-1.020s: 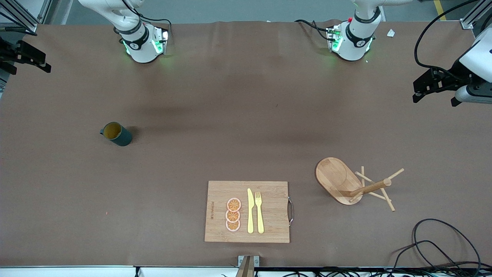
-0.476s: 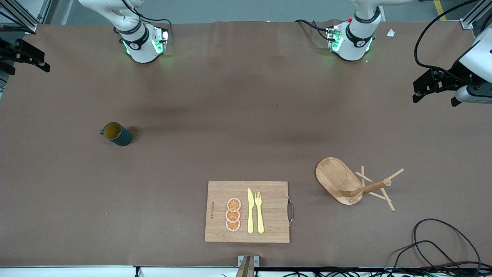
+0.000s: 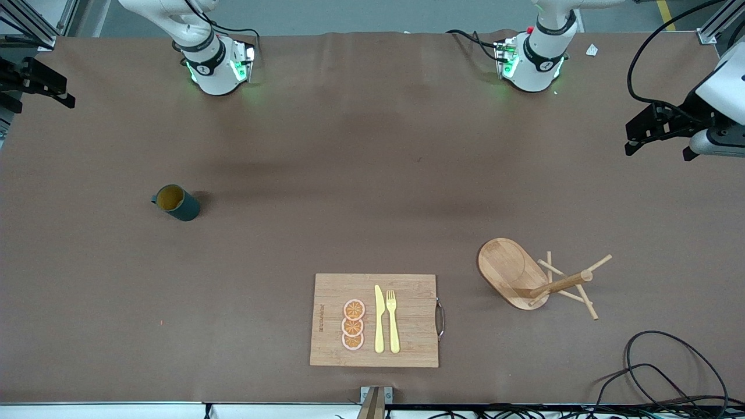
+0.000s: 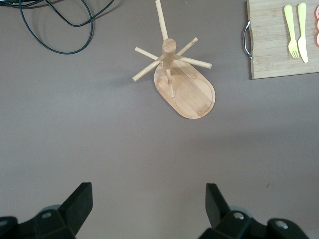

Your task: Transfer cup from left to right arm and place

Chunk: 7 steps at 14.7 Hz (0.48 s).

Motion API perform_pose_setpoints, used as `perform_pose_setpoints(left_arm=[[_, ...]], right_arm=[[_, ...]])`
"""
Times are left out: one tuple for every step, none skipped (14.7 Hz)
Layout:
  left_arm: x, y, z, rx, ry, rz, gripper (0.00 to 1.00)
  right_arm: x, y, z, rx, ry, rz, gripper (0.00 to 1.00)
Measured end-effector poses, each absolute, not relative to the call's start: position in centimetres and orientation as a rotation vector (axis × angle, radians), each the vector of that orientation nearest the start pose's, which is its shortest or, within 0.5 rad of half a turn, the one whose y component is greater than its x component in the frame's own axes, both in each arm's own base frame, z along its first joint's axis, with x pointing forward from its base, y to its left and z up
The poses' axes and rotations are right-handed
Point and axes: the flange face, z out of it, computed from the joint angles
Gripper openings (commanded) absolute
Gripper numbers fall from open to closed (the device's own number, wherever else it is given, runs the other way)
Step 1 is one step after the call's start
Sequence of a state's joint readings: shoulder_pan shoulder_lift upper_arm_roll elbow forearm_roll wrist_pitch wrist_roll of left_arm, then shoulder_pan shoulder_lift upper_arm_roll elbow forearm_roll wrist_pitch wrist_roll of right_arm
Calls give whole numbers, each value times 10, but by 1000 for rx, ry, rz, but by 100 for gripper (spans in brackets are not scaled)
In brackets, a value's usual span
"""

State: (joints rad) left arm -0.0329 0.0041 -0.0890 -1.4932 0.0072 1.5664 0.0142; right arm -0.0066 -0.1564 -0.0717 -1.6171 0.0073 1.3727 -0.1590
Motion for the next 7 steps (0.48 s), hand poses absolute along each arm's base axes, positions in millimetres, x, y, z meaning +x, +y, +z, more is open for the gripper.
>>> perform_pose_setpoints(left_arm=[[552,-67,659,-3129,213,-109,100],[552,-67,659,-3129,213,-109,100],[552,-67,659,-3129,213,-109,100],[552,-67,659,-3129,213,-109,100],[552,-67,659,-3129,213,-109,100],[552,-67,659,-3129,213,-109,100],[552,-67,659,-3129,213,-109,100]], right_arm=[[482,-40,668,-3108,-130,132,100],[482,-40,668,-3108,-130,131,100],[482,-40,668,-3108,-131,129,100],[482,-40,669,-3108,-133,125,100],[482,-40,669,-3108,-133,122,100],[482,-40,669,-3109,-133,120,100],[482,-40,669,-3109,-133,119,100]])
